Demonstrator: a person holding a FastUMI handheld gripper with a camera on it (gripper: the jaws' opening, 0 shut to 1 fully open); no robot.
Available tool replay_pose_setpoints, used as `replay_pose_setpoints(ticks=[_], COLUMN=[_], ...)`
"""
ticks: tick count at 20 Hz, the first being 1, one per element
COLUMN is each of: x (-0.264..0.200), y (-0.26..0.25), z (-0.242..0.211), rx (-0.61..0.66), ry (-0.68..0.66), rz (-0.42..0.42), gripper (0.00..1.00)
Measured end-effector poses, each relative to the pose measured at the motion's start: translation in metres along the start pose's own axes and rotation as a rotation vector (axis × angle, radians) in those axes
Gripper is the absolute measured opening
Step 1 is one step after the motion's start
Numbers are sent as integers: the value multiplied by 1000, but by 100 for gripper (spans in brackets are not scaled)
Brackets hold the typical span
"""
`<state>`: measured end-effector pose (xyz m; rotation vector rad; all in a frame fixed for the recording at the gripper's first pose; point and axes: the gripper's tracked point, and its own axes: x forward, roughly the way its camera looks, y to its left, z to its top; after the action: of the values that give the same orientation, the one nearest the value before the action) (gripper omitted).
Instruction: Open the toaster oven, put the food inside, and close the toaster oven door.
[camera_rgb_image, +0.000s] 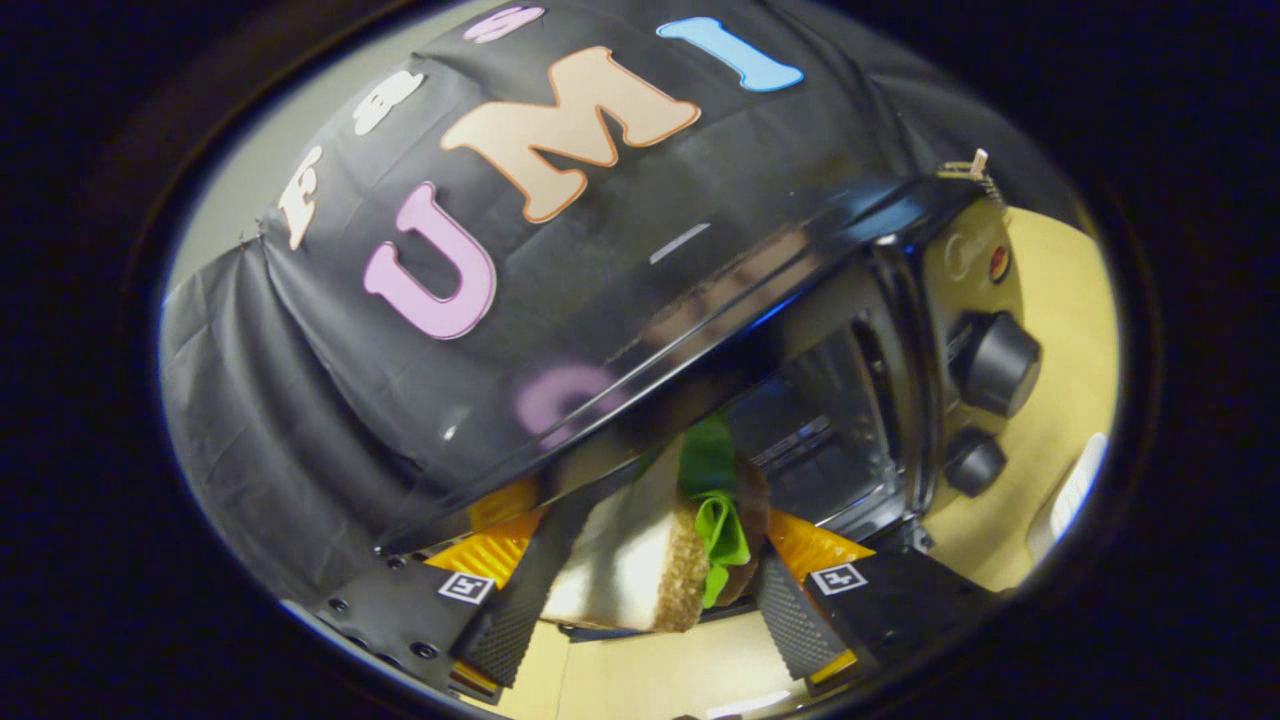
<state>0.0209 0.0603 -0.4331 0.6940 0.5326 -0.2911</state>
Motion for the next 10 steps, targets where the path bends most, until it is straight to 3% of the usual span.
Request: replay_pose_setpoints(ticks=[4, 10], x=[-7, -22], y=[-27, -32], z=[8, 24], rx=[-76, -82], ry=[-20, -30], rz=[-112, -114], gripper=[99, 99])
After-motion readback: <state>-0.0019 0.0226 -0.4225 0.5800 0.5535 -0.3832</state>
